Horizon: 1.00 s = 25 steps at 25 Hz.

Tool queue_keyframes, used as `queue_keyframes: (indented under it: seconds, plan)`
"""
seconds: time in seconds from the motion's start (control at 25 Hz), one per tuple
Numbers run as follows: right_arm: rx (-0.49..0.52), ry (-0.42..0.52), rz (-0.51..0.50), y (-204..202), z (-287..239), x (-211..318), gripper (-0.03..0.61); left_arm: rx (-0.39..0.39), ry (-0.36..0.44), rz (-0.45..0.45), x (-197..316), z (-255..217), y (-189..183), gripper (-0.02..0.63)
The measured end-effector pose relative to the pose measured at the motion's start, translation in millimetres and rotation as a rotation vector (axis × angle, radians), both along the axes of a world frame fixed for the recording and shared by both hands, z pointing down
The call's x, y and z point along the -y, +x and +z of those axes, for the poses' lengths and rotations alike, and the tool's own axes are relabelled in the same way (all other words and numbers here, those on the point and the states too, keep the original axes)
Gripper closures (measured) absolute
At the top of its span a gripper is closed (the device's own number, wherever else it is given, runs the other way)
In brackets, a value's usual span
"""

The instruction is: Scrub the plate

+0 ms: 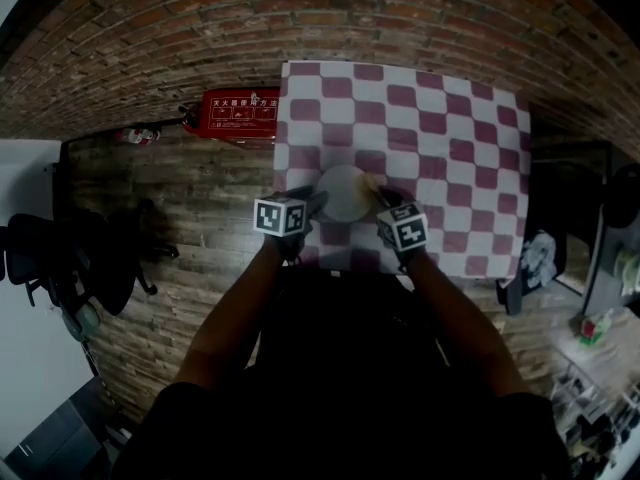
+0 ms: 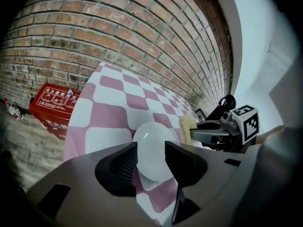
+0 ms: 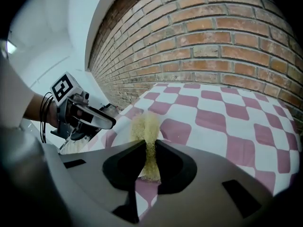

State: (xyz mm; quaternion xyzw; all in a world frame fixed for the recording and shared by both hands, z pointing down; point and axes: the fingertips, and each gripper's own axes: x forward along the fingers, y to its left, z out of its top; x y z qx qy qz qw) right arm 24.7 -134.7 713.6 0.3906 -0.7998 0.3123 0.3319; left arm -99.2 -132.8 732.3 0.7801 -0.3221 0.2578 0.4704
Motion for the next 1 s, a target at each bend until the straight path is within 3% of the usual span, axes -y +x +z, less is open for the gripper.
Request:
queue_keyframes:
  seconds: [0.76,1.0]
  plan:
    - [-0.065,-0.089,-0.056,8.8,43.1,-5.2,0.523,0.042,-0.068,-0.031,-2.8,30.8,-2.1,0.423]
    - [-0.079,-0.103,-0.078,9.5,48.9,-6.6,0.523,0.018,-0.088,-0.035,-5.1,33.2,0.8,0.423]
